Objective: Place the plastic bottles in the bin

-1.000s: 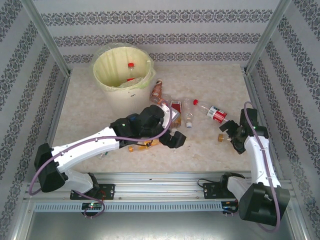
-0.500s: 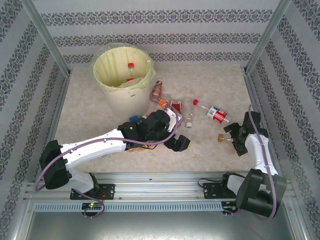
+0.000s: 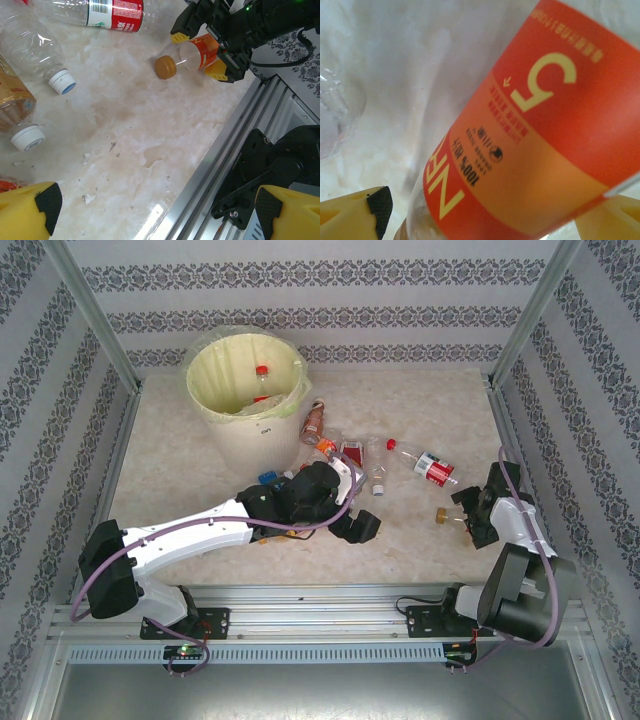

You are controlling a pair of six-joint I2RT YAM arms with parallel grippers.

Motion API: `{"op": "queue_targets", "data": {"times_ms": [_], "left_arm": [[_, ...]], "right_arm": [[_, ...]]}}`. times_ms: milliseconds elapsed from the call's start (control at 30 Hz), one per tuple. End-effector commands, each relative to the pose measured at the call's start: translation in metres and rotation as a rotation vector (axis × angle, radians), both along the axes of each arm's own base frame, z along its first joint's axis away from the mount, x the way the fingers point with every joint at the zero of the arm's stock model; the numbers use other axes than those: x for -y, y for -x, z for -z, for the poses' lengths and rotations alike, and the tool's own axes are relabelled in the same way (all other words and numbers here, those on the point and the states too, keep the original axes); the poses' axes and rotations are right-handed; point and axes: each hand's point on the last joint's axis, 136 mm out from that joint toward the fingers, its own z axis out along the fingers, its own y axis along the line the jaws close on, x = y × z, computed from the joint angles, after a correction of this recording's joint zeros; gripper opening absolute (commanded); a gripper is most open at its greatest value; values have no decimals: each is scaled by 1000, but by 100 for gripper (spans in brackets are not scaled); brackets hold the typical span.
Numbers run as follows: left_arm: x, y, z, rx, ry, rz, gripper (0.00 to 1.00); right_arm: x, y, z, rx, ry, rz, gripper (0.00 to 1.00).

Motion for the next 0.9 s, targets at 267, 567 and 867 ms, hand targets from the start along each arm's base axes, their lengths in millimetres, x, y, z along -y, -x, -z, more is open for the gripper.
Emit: {"op": "queue_targets", "data": {"times_ms": [267, 567, 867], "left_arm": [[7, 2, -4, 4, 31, -9, 100], [14, 2, -10, -28, 94, -19, 100], [11, -8, -23, -100, 177, -69, 100]], "right_arm": [[6, 2, 21, -51, 10, -24, 81], [10, 0, 1, 14, 93, -109, 59], [-15, -6, -53, 223, 196, -277, 53]]}}
